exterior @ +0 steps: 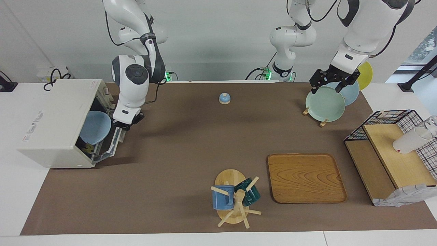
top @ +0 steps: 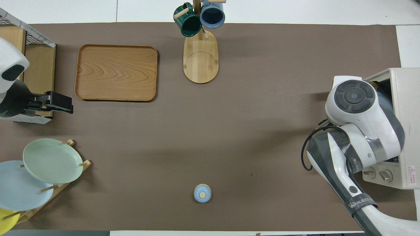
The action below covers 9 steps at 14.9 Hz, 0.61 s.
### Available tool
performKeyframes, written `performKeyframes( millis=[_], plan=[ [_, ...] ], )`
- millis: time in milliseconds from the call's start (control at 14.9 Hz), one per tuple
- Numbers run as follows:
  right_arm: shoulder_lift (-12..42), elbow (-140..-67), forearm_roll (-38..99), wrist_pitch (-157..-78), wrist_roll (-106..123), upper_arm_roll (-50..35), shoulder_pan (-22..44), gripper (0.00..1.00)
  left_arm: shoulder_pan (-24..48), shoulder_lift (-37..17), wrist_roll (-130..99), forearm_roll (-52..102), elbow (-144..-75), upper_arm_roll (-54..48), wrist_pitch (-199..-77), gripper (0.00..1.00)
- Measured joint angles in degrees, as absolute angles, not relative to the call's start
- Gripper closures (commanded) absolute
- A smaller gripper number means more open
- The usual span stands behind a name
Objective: Put eggplant into oven
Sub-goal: 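Push the oven door closed with the right gripper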
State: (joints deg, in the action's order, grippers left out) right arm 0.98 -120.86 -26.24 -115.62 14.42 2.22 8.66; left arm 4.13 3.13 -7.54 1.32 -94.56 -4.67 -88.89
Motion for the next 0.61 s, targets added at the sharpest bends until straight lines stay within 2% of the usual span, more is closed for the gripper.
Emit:
performKeyframes(
  millis=[606],
  plan=[
    [-1.47,-116.98,-24.25,-112.94,25.33,3.16,1.94,1.00,4.13,3.13,-7.54,1.32,-94.55,-4.67,-88.89,0.00]
  ],
)
